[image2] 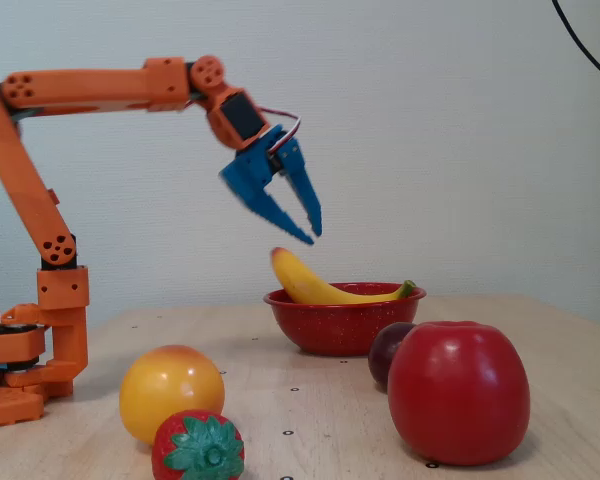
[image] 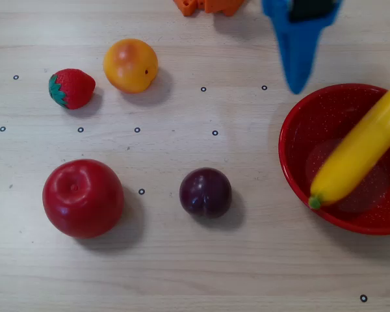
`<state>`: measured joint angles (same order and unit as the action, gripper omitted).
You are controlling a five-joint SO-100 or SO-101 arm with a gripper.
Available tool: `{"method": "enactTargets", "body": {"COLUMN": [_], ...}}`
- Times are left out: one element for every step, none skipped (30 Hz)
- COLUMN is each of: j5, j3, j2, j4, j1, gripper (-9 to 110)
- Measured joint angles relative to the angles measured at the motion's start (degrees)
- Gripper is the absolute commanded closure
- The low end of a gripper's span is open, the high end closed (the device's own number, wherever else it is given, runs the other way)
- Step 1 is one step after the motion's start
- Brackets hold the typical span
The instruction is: Put the banana in the red bowl.
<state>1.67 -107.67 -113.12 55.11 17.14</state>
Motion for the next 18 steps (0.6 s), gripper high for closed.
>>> {"method": "enactTargets", "body": {"j5": [0.62, 1.05, 1.58, 1.67, 1.67, 1.67, 1.67, 1.67, 1.67, 1.67, 1.67, 1.67, 1.93, 2.29, 2.64, 3.16, 3.34, 3.6], "j3": [-2.99, -5.62, -7.91, -9.4, -10.72, -11.69, -12.83, -14.33, -15.82, -17.23, -18.72, -21.09, -23.99, -26.72, -29.62, -32.61, -35.68, -38.76], "j2": [-1.76, -3.16, -4.31, -5.1, -5.62, -6.15, -7.03, -8.09, -9.32, -10.55, -11.87, -14.06, -16.44, -18.81, -21.01, -23.29, -25.66, -28.13], "j4": [-1.23, -1.93, -2.2, -2.2, -2.29, -2.29, -2.55, -3.25, -3.43, -4.13, -5.1, -6.24, -7.21, -8.26, -9.67, -11.25, -12.83, -14.24], "j1": [-1.05, -1.93, -2.9, -3.87, -4.83, -5.89, -6.86, -7.73, -8.7, -9.49, -10.28, -10.9, -11.16, -11.25, -11.25, -11.07, -11.51, -12.13], "gripper": [101, 101, 101, 101, 101, 101, 101, 101, 101, 101, 101, 101, 101, 101, 101, 101, 101, 101]}}
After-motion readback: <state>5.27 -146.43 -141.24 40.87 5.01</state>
